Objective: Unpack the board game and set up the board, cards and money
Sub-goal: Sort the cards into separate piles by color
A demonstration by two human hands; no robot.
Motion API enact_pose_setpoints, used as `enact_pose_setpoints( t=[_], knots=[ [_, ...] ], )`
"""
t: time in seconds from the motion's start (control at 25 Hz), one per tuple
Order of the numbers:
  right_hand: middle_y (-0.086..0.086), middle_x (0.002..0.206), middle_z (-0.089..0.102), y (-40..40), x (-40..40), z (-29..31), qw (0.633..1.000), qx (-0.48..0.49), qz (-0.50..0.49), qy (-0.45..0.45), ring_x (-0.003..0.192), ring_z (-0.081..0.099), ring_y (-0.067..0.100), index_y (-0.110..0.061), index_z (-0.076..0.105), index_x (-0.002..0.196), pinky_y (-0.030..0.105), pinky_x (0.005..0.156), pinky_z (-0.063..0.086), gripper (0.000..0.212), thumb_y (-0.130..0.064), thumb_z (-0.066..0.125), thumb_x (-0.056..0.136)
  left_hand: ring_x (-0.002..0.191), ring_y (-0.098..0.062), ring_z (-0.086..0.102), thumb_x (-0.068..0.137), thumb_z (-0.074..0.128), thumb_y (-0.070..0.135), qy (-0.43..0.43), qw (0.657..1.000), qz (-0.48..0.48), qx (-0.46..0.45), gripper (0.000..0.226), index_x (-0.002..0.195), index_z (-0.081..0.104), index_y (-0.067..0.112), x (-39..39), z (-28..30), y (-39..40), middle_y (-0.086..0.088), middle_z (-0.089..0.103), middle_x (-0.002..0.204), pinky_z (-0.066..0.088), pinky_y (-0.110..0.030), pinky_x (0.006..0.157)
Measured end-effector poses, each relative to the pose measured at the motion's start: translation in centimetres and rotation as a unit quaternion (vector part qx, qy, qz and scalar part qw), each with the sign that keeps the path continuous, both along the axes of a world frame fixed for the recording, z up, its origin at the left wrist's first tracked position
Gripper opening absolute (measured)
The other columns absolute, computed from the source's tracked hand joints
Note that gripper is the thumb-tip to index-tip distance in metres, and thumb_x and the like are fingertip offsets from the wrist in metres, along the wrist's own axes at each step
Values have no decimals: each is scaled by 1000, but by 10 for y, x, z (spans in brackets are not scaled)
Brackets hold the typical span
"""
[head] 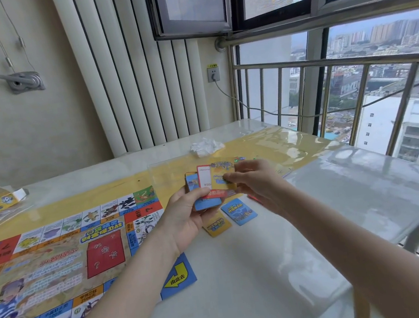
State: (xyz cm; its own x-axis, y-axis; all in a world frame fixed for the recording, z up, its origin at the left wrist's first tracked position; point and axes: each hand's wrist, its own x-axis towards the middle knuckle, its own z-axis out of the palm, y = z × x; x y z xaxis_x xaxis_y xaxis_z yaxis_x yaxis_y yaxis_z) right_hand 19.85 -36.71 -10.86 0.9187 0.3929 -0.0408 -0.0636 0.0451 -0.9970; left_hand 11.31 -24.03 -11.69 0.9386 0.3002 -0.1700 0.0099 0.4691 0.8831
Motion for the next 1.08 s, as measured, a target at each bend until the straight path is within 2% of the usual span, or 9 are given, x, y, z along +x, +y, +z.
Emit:
enact_pose_setpoints(
  t=[0.24, 0.44, 0.52, 0.6, 0.72, 0.84, 0.92, 1.0, 1.08],
  knots=[
    [9, 80, 61, -11, -1, -3, 997, -66, -17, -43, 62, 56, 17, -5, 58, 100, 19, 52, 47, 22, 1, 66, 80, 75, -25, 60, 90, 50, -5, 22, 995, 93, 3, 15, 87, 54, 9, -10, -1, 29, -13, 62, 85, 55, -27, 49],
    [10, 80, 61, -2, -5, -10, 985, -151, 51, -69, 67, 59, 21, -10, 56, 90, 25, 61, 50, 21, -2, 70, 77, 73, -22, 60, 89, 50, -6, 32, 995, 87, 46, 19, 85, 55, 12, -13, -4, 31, -10, 62, 84, 54, -25, 48],
    [7, 78, 59, 7, -13, -16, 967, -217, 81, -104, 57, 55, 15, -10, 57, 95, 20, 52, 46, 23, -3, 71, 77, 73, -21, 60, 89, 51, -6, 36, 994, 92, 47, 19, 86, 55, 12, -12, -8, 33, -9, 62, 84, 54, -23, 48],
    [4, 81, 57, 17, -21, -23, 936, -296, 91, -168, 60, 53, 13, -11, 60, 101, 18, 48, 42, 26, -8, 70, 77, 73, -20, 59, 89, 51, -6, 46, 993, 92, 53, 17, 90, 55, 11, -12, -13, 34, -9, 62, 84, 54, -22, 48],
    [-3, 90, 49, 24, -26, -29, 873, -403, 65, -265, 81, 50, 14, -13, 59, 107, 22, 60, 38, 32, -18, 70, 78, 72, -18, 59, 89, 53, -5, 59, 992, 93, 61, 18, 89, 55, 12, -13, -17, 33, -7, 62, 82, 53, -25, 52],
    [-6, 88, 47, 23, -26, -28, 851, -428, 47, -299, 81, 46, 12, -13, 59, 106, 22, 64, 36, 30, -21, 69, 79, 72, -18, 59, 87, 55, -6, 61, 992, 98, 57, 19, 86, 56, 13, -13, -18, 35, -7, 62, 83, 51, -29, 62],
    [-6, 77, 52, 24, -24, -23, 910, -333, 25, -244, 66, 47, 8, -8, 64, 99, 18, 56, 35, 22, -23, 66, 83, 72, -18, 60, 86, 57, -5, 58, 992, 93, 62, 18, 87, 57, 13, -13, -18, 34, -7, 63, 82, 51, -28, 63],
    [1, 71, 58, 24, -23, -14, 976, -176, 37, -121, 56, 45, 9, 0, 66, 95, 18, 50, 36, 25, -24, 61, 87, 72, -17, 61, 85, 58, -4, 49, 994, 66, 73, 18, 87, 59, 14, -14, -17, 30, -6, 65, 82, 51, -27, 62],
    [5, 63, 54, 21, -22, -7, 987, -129, 61, -75, 50, 39, 11, 1, 66, 89, 19, 44, 33, 24, -22, 61, 88, 73, -16, 63, 86, 59, 0, 36, 996, 14, 85, 16, 91, 61, 16, -16, -13, 25, -5, 67, 83, 55, -25, 58]
  ],
)
